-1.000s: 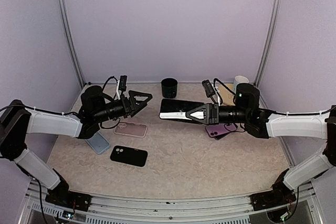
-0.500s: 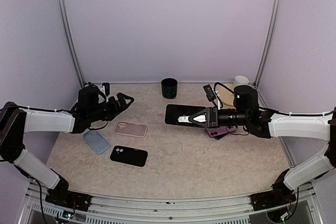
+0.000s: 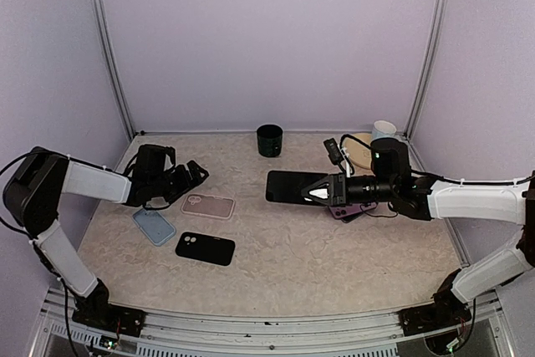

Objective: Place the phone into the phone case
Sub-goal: Move the phone case to the center of the board.

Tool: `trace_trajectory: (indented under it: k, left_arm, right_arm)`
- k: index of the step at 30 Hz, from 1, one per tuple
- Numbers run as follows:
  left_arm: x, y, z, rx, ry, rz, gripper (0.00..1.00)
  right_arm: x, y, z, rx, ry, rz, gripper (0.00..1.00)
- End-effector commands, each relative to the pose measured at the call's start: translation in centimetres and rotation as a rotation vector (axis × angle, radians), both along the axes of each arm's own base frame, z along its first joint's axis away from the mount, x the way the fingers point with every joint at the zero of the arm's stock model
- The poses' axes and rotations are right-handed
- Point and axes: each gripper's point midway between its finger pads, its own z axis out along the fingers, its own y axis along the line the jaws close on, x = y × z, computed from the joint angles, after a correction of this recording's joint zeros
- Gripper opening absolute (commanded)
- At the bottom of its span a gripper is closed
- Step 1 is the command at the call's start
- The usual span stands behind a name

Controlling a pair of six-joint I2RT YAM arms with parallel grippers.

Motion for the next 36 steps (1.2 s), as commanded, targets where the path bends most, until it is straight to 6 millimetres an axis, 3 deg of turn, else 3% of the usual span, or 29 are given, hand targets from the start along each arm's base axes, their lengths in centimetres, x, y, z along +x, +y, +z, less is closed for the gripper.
trace_trajectory:
  k: [1, 11, 20, 28, 36]
  left_arm:
    - [0.7, 0.8, -0.8, 0.049, 0.014, 0.025, 0.99]
    - [0.3, 1.8, -2.9, 0.118, 0.053, 0.047, 0.99]
    - [0.1, 1.4, -4.2, 0.112, 0.079, 0.026, 0.99]
    - [-0.6, 0.0, -5.3, 0.107, 0.101, -0.011, 0.99]
    - [-2.3, -3.2, -5.7, 0.052, 0.109, -0.082, 0.99]
  right_arm:
    - [0.8, 0.0, 2.5, 0.036, -0.067, -0.010, 0.00]
    - [1.0, 0.4, 2.4, 0.035, -0.051, -0.007, 0.00]
    - [1.7, 0.5, 2.3, 0.020, 0.001, -0.042, 0.00]
    - [2.4, 0.5, 1.1, -0.004, 0.062, -0.080, 0.00]
    - [3.3, 1.1, -0.6, -0.035, 0.141, -0.092, 0.00]
